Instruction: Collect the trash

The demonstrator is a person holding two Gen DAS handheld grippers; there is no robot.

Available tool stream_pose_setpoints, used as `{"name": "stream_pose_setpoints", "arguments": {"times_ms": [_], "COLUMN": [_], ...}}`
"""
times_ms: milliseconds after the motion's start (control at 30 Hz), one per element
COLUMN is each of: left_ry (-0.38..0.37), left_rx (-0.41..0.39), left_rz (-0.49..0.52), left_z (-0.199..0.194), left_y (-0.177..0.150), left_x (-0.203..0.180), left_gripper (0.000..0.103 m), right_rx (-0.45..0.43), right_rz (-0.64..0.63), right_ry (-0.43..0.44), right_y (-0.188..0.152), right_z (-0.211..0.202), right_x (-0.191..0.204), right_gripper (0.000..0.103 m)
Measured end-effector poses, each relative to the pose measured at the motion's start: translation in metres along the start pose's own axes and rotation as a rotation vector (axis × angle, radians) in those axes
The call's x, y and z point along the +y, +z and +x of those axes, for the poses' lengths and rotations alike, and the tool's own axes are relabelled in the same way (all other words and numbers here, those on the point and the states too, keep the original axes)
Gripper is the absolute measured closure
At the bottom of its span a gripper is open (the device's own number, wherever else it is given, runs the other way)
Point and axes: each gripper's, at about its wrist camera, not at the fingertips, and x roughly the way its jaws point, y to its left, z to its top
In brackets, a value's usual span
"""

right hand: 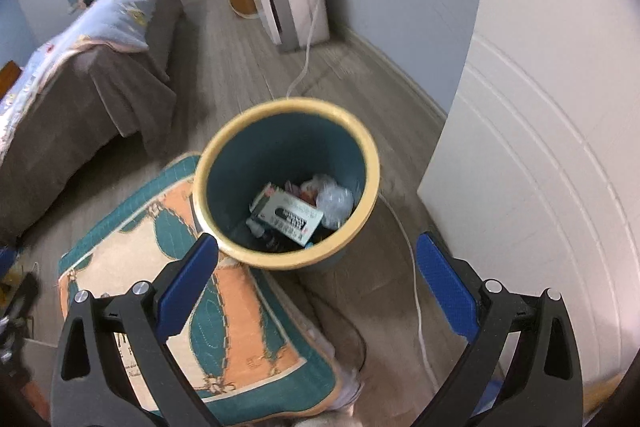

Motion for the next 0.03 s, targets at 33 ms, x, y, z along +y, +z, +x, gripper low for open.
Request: {"name": "stream_pose_setpoints", "arguments": {"times_ms": [33], "left_ry": [0.003], "left_rx": [-0.010], "left_rz": [-0.015], "left_z": [-0.0057], "left_y": [-0.0006], "left_x": [0.0066], "left_gripper": [0.005], "right_rx": [0.020], "right_rz": [-0.014], "right_ry": [-0.013], "right_y": [-0.0015], "right_z": [0.0061], "right_x": [0.0087], "right_gripper": [0.006]}}
